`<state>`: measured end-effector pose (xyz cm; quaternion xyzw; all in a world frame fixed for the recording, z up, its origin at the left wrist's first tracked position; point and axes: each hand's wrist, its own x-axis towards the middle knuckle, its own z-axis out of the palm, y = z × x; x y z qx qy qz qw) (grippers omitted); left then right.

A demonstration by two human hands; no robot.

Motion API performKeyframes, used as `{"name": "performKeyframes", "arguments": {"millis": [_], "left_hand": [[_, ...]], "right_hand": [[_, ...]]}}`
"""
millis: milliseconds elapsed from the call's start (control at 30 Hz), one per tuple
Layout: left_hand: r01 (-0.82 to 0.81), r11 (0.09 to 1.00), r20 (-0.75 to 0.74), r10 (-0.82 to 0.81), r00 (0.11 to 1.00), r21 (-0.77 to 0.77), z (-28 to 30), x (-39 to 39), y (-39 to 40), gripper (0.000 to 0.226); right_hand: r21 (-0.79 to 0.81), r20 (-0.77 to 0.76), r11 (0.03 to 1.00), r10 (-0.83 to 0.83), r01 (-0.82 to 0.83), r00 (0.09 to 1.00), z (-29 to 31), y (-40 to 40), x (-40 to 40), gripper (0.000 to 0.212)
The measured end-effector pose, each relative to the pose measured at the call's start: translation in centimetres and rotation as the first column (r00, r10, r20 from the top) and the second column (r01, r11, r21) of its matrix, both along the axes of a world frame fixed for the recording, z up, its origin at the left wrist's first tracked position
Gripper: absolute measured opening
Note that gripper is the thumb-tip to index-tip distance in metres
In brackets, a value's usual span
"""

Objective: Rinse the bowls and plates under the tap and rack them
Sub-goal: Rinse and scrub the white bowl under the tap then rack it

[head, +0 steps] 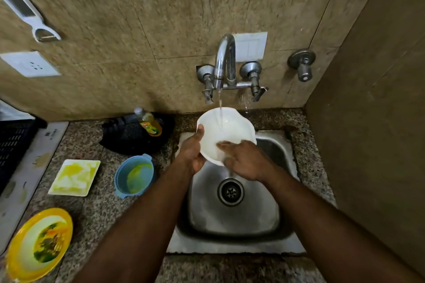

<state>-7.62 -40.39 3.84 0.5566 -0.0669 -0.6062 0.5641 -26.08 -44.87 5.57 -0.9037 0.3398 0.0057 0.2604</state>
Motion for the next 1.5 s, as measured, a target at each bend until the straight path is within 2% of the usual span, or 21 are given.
{"name": "performKeyframes", "arguments": {"millis": [133,267,433,567,633,700,800,867,967,1033,1100,1233,1300,1367,1400,1500], "left_hand": [[-0.024,0.998,-0.055,0.021,0.998,-0.053,0.1,-0.6,-0.2,0.060],[-0.010,0.996,-0.151,-0.003,0.988,-0.088,0.4,-1.6,-0.2,0.067],[0.001,0.992,-0.229,-0.030,0.973,-0.127,0.8,-2.7,-0.1,0.058],[-0.068,0.997,-0.139,0.063,0.988,-0.030,-0.2,-2.7,-0.2,0.075],[-0.044,0.999,-0.098,0.044,0.994,0.001,-0.8,-2.8,0.0,0.078],[-0.023,1.000,-0.040,0.023,0.999,0.000,-0.7,-2.9,0.1,0.071],[0.011,1.000,0.107,-0.012,0.994,0.005,0.0,-2.7,0.0,0.058],[0.025,0.999,0.218,-0.033,0.975,0.038,0.4,-2.2,-0.1,0.054],[0.011,0.993,0.394,-0.057,0.917,0.119,1.4,-1.6,-0.3,0.051],[-0.004,0.989,0.511,-0.074,0.856,0.149,2.2,-1.0,-0.4,0.045],[0.007,0.984,0.632,-0.119,0.766,0.177,2.5,-0.5,-0.5,0.048],[-0.006,0.961,0.742,-0.208,0.637,0.275,3.0,0.5,-0.5,0.056],[-0.002,0.948,0.806,-0.270,0.527,0.318,3.7,0.3,-0.3,0.053],[0.032,0.945,0.857,-0.309,0.413,0.325,4.6,-0.1,0.1,0.048],[0.048,0.944,0.870,-0.321,0.374,0.328,4.7,-0.3,0.3,0.047],[0.053,0.953,0.889,-0.299,0.347,0.299,4.9,-0.6,0.8,0.043]], "right_hand": [[-0.182,-0.169,0.979,-0.128,0.097,0.977,-0.7,-1.9,1.7,0.074],[-0.186,-0.219,0.972,-0.181,0.141,0.959,-0.7,-1.3,4.5,0.076],[-0.186,-0.186,0.983,-0.027,-0.008,0.982,0.0,-1.0,5.0,0.067],[-0.101,-0.115,0.966,0.226,-0.238,0.967,0.3,-1.0,2.6,0.062],[-0.071,-0.078,0.965,0.246,-0.252,0.966,0.3,-1.2,0.8,0.057],[-0.141,-0.072,0.972,0.178,-0.186,0.981,0.4,-1.7,-0.8,0.051],[-0.326,-0.111,0.945,-0.056,0.017,0.992,0.6,-2.4,-2.3,0.043],[-0.293,-0.038,0.942,-0.180,0.161,0.983,0.0,-2.7,-2.7,0.038],[-0.132,0.157,0.911,-0.371,0.391,0.915,-0.5,-2.4,-2.5,0.040],[0.021,0.250,0.851,-0.512,0.525,0.821,-1.0,-2.7,-1.8,0.037],[0.132,0.278,0.772,-0.630,0.621,0.725,-1.2,-3.0,-1.1,0.030],[0.374,0.327,0.609,-0.792,0.699,0.515,0.8,-4.2,0.1,0.035],[0.468,0.365,0.553,-0.831,0.689,0.419,2.5,-5.3,0.5,0.041],[0.507,0.398,0.526,-0.846,0.683,0.356,3.8,-6.6,1.0,0.042],[0.495,0.412,0.532,-0.840,0.687,0.353,4.7,-7.1,1.2,0.035],[0.307,0.418,0.564,-0.804,0.767,0.423,6.3,-8.0,1.6,0.024]]}}
